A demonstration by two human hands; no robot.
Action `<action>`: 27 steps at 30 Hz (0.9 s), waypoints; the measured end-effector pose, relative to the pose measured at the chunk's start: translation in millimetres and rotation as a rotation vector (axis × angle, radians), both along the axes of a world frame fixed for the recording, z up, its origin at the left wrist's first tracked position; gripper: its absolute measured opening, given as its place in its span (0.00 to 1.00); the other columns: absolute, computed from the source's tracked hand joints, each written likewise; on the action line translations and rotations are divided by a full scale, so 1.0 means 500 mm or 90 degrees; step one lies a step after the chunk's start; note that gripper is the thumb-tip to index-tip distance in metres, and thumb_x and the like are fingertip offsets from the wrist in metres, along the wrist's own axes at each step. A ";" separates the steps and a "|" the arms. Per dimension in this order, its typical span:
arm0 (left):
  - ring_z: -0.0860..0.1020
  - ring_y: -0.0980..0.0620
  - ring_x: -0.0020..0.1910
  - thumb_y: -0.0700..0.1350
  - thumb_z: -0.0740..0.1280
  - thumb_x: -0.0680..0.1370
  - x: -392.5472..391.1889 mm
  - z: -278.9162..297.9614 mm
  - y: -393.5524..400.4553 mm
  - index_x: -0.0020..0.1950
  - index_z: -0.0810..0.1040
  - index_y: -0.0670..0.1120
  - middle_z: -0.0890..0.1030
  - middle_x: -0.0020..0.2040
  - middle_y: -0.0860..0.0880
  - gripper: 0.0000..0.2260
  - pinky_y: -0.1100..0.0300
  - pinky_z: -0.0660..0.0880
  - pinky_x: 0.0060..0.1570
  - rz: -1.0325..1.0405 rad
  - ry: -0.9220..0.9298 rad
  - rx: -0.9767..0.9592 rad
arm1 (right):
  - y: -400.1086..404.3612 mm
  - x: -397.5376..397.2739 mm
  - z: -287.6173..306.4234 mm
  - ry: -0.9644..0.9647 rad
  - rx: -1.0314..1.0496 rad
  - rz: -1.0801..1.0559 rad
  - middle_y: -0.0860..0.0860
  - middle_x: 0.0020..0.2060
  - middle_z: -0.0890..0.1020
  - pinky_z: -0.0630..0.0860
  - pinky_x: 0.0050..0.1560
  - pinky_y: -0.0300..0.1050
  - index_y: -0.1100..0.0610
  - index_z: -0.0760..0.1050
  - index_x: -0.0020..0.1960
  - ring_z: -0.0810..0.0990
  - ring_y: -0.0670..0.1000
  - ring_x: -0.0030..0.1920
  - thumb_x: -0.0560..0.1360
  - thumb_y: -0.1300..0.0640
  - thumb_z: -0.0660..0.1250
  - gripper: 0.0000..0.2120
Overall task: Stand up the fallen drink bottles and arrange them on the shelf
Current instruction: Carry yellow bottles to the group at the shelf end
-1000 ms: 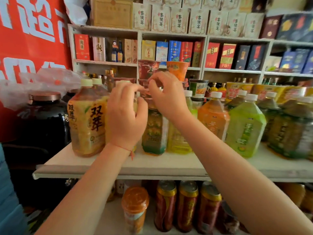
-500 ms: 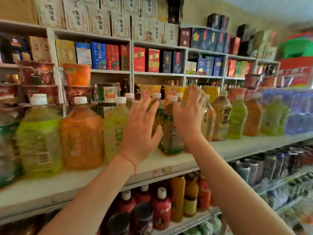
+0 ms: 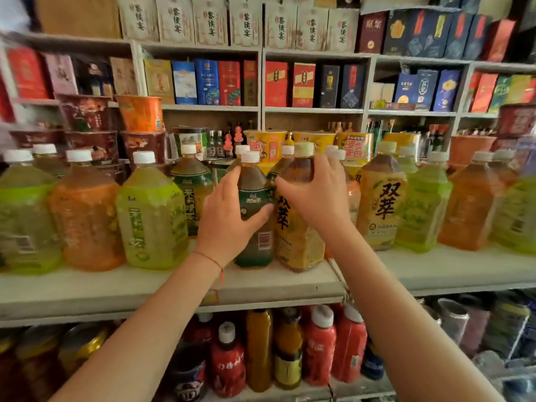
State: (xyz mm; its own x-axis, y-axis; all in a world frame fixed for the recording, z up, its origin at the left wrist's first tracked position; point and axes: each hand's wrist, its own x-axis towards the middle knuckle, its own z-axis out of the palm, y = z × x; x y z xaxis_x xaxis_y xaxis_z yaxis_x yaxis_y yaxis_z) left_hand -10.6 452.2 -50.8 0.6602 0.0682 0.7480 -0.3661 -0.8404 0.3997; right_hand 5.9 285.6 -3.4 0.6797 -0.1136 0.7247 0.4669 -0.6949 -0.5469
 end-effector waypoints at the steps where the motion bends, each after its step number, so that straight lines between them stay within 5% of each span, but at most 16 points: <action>1: 0.67 0.46 0.75 0.68 0.62 0.75 0.001 0.000 -0.003 0.80 0.59 0.44 0.68 0.77 0.45 0.41 0.44 0.66 0.73 0.005 -0.002 0.001 | -0.003 -0.006 -0.006 -0.014 0.027 0.013 0.50 0.57 0.73 0.75 0.58 0.50 0.53 0.73 0.59 0.72 0.53 0.58 0.69 0.41 0.74 0.25; 8: 0.66 0.47 0.75 0.65 0.64 0.77 -0.001 -0.005 -0.008 0.80 0.58 0.44 0.67 0.77 0.45 0.40 0.46 0.67 0.73 0.022 -0.012 0.002 | -0.001 -0.052 -0.077 -0.060 0.107 0.058 0.48 0.57 0.69 0.70 0.49 0.39 0.44 0.60 0.76 0.69 0.46 0.55 0.71 0.44 0.76 0.39; 14: 0.61 0.54 0.77 0.63 0.56 0.82 -0.005 0.000 0.000 0.82 0.53 0.51 0.62 0.80 0.51 0.32 0.46 0.60 0.76 -0.048 0.050 -0.017 | 0.021 -0.096 -0.048 -0.151 0.068 0.006 0.50 0.55 0.73 0.71 0.42 0.40 0.46 0.63 0.76 0.73 0.49 0.52 0.73 0.39 0.72 0.35; 16: 0.64 0.55 0.76 0.65 0.52 0.83 -0.017 0.017 0.011 0.80 0.60 0.56 0.66 0.79 0.53 0.27 0.45 0.61 0.76 -0.160 0.085 -0.095 | 0.027 -0.129 -0.007 -0.157 0.086 0.054 0.48 0.57 0.73 0.71 0.42 0.38 0.44 0.65 0.74 0.74 0.47 0.53 0.73 0.38 0.72 0.34; 19: 0.79 0.56 0.63 0.66 0.47 0.83 -0.081 0.059 0.027 0.65 0.78 0.57 0.82 0.62 0.53 0.25 0.53 0.76 0.62 -0.327 0.067 -0.289 | 0.058 -0.171 0.055 -0.107 0.169 0.204 0.42 0.57 0.77 0.76 0.49 0.38 0.40 0.67 0.70 0.77 0.43 0.54 0.71 0.38 0.73 0.31; 22: 0.81 0.54 0.60 0.67 0.50 0.79 -0.146 0.080 0.072 0.64 0.78 0.54 0.84 0.58 0.51 0.27 0.55 0.78 0.58 -0.408 0.055 -0.414 | 0.133 -0.195 0.072 -0.057 0.252 0.328 0.38 0.53 0.81 0.82 0.53 0.45 0.40 0.71 0.67 0.81 0.39 0.52 0.70 0.41 0.76 0.28; 24: 0.81 0.53 0.61 0.67 0.53 0.80 -0.178 0.082 0.128 0.67 0.76 0.52 0.84 0.60 0.52 0.26 0.52 0.77 0.61 -0.402 0.031 -0.426 | 0.207 -0.205 0.066 -0.047 0.255 0.362 0.38 0.53 0.81 0.81 0.55 0.43 0.41 0.71 0.68 0.81 0.38 0.53 0.70 0.43 0.76 0.28; 27: 0.82 0.60 0.54 0.62 0.56 0.79 -0.220 0.077 0.255 0.63 0.76 0.56 0.85 0.54 0.58 0.19 0.62 0.79 0.51 -0.370 -0.014 -0.442 | 0.351 -0.222 0.051 -0.053 0.258 0.407 0.38 0.55 0.81 0.77 0.56 0.34 0.43 0.72 0.68 0.79 0.36 0.56 0.71 0.45 0.76 0.28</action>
